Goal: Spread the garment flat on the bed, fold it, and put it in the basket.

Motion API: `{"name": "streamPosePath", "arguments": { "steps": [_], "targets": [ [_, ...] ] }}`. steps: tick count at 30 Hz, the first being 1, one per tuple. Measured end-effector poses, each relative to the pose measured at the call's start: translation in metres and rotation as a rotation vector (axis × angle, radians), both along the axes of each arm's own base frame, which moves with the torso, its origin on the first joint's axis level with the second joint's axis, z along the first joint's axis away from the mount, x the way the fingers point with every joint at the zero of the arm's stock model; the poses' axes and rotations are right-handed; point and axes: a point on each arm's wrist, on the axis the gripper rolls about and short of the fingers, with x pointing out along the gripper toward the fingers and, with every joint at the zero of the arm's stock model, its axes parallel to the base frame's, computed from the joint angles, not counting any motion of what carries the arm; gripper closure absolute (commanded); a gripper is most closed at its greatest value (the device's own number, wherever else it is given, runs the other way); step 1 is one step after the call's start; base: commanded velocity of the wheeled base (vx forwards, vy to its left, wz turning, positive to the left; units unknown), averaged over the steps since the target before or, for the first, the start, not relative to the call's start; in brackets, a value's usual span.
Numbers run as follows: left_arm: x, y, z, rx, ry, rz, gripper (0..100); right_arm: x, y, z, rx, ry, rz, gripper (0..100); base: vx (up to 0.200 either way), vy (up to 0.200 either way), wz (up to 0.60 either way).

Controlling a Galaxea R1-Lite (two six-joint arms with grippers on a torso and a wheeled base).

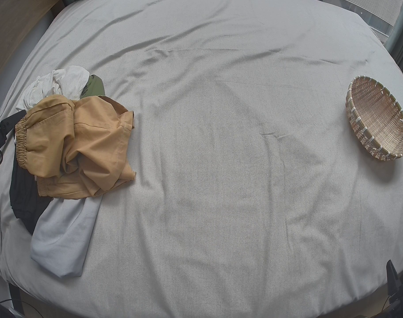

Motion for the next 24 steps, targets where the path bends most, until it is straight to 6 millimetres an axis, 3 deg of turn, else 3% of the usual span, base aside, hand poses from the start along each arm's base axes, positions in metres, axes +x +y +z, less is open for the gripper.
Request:
{"name": "streamPosePath", "arguments": {
  "steps": [6, 13, 19, 24],
  "targets": [
    [0.022, -0.011, -0.009, -0.067, 0.031, -0.07, 0, 0.0, 0.0, 0.0, 0.003, -0.001, -0.001, 0, 0.0, 0.0, 0.0],
    [0.04, -0.018, 0.006, -0.129, 0.003, -0.109, 0, 0.0, 0.0, 0.0, 0.007, -0.001, -0.003, 0, 0.0, 0.0, 0.0],
    [0.043, -0.02, 0.018, -0.148, -0.023, -0.132, 0, 0.0, 0.0, 0.0, 0.009, -0.001, -0.005, 0, 0.0, 0.0, 0.0],
    [0.042, -0.021, 0.013, -0.143, -0.014, -0.128, 0, 0.0, 0.0, 0.0, 0.009, -0.001, -0.005, 0, 0.0, 0.0, 0.0]
  ]
}}
